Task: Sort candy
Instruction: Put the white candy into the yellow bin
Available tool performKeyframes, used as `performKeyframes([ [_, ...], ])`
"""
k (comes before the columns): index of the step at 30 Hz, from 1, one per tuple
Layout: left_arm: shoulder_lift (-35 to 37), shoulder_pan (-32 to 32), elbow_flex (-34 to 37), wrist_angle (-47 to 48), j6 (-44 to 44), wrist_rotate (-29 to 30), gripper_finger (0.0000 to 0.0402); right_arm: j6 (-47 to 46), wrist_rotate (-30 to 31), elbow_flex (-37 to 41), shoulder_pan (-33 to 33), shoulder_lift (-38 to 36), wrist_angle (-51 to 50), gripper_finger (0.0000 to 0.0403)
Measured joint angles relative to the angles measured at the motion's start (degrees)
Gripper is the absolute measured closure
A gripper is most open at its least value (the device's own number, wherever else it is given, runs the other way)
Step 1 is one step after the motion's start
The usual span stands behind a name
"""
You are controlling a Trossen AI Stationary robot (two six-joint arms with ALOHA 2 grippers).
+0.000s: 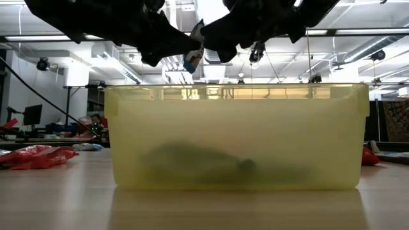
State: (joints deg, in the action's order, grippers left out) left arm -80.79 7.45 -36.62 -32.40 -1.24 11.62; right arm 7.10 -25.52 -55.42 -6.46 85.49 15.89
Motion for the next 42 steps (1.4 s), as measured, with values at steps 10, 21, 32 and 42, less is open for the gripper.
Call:
performKeyframes([
  [10,-0.05,0.06,0.00,-0.16,-0.93,-0.30,0.0375,4.90,0.11,0.00,1.11,0.00,-0.08,0.0318],
  [21,0.04,0.06,0.00,-0.01,-1.43,0.29,0.0330,3.68,-0.19,-0.23,1.08,-0.21,-0.93,0.0385],
  [32,4.90,-0.05,0.00,10.04,-5.29,5.80,0.0270,1.55,7.31,-3.79,2.15,-6.42,-24.25,0.0386],
  [42,10.52,-0.01,0.00,18.51,-6.28,7.54,0.0235,-3.22,7.52,-4.33,9.80,-4.38,-30.62,0.0387],
])
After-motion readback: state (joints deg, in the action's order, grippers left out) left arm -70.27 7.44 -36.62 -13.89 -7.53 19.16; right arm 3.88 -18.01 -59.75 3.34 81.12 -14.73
